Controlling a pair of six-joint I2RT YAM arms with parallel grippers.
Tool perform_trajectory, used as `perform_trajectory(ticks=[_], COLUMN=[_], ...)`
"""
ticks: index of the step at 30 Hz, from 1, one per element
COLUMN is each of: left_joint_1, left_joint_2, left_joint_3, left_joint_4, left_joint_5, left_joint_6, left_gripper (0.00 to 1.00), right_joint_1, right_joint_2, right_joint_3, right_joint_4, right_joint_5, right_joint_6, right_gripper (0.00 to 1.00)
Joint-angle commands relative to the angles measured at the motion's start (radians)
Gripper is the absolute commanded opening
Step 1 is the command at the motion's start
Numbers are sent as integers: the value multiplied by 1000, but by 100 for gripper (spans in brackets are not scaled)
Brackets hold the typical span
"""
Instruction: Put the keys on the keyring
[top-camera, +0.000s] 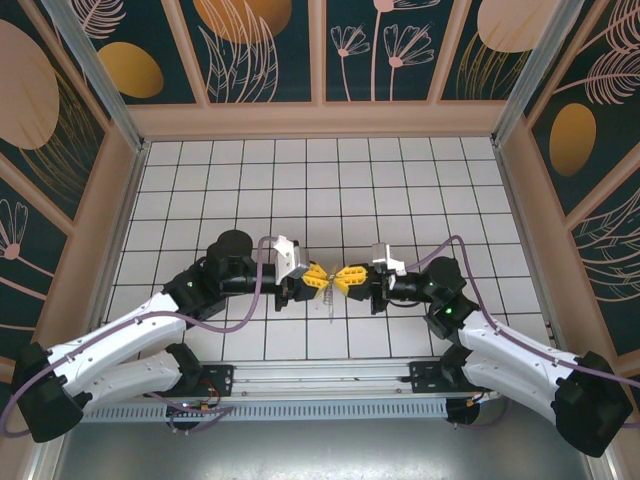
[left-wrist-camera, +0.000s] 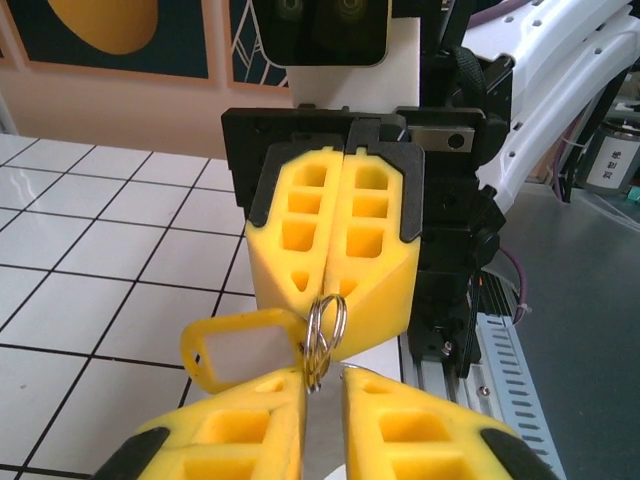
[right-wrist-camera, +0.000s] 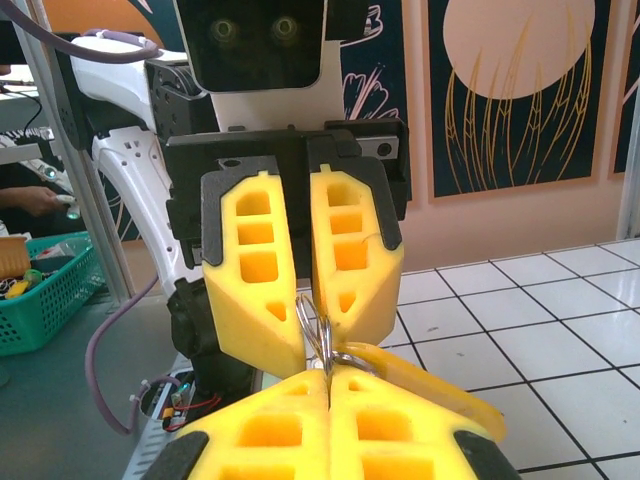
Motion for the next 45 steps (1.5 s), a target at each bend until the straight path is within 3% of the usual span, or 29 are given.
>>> perform_trajectory(ticks=[1,4,17,24,33,37,45], left_joint_1=[-4,-5,-5,-4,-4,-3,-4], left_joint_2=[11,10,-12,-26,-13,12,51], left_joint_3=[14,14,23,52,109,162,201], left_joint_4=[49,50,34,-54,-162,-270,-378], left_joint_5=[38,44,42,53,116,150,183], left_joint_6=[4,4,18,65,120,164,214], left_gripper=[9,0,0,0,0,0,0], right_joint_1=[-4,-4,-5,-7,-5,4,117], right_joint_2=[-1,-3,-7,-135,-160,-174,-182], right_joint_3=[7,4,3,24,77,85,113], right_joint_4=[84,90,61,-253,-465,-464,-494], right_joint_5=[-23,-20,-24,110,235,218,302], right_joint_6=[20,23,1,-190,-351,-383,-497], right_gripper=[0,0,1,25,34,38,42])
